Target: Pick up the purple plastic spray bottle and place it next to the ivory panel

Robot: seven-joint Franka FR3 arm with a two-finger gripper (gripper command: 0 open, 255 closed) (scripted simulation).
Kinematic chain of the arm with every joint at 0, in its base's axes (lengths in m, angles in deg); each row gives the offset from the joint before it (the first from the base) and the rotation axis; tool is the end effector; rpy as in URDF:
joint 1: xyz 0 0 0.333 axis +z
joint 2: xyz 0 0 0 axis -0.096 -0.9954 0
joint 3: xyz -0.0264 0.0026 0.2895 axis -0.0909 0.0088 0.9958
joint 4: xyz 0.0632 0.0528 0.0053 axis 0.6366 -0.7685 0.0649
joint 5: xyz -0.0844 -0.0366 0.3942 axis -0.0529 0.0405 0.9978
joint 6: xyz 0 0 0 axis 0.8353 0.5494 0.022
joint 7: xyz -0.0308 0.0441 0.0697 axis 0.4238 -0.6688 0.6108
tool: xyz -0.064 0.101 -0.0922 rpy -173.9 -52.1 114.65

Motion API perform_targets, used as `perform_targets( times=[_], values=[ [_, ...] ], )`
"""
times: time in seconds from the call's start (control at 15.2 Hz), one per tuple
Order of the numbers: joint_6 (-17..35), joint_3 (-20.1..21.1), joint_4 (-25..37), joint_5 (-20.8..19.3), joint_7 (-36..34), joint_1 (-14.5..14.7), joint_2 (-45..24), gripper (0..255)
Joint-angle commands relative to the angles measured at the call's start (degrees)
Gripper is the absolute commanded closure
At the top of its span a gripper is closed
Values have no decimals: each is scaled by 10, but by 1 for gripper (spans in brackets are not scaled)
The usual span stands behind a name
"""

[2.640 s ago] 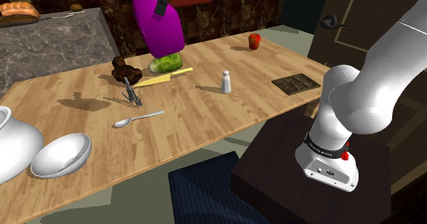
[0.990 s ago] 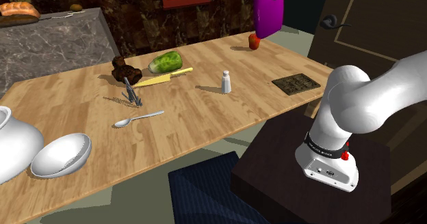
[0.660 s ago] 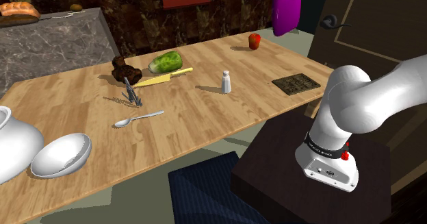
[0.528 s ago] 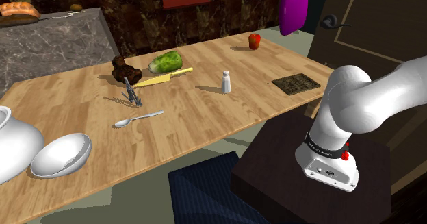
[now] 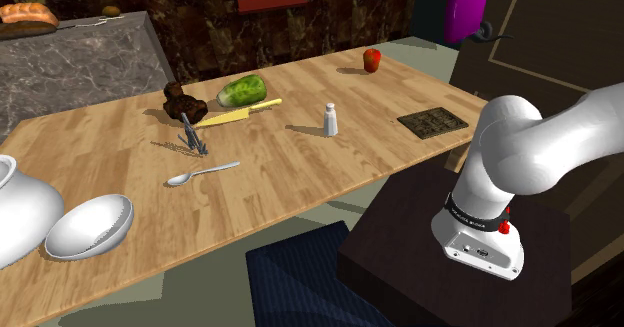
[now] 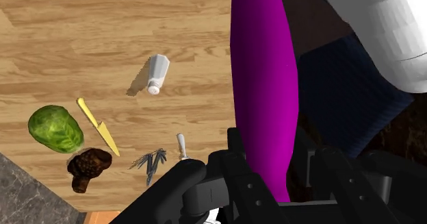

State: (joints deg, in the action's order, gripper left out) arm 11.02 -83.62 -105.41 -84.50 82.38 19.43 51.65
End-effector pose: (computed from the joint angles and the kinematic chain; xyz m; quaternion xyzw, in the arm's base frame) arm 0.1950 -0.2423 0.6682 -0.8172 -0.5076 -0.2329 0.1423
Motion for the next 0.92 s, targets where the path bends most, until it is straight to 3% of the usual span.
perform_targets(
  times=[0.0, 0.46, 0.86],
  values=[
    [-21, -26, 23, -21, 24, 5, 1, 255],
    [-103, -110, 147, -83, 100, 48, -13, 255],
    [-181, -193, 293, -144, 176, 118, -34, 255]
  ],
)
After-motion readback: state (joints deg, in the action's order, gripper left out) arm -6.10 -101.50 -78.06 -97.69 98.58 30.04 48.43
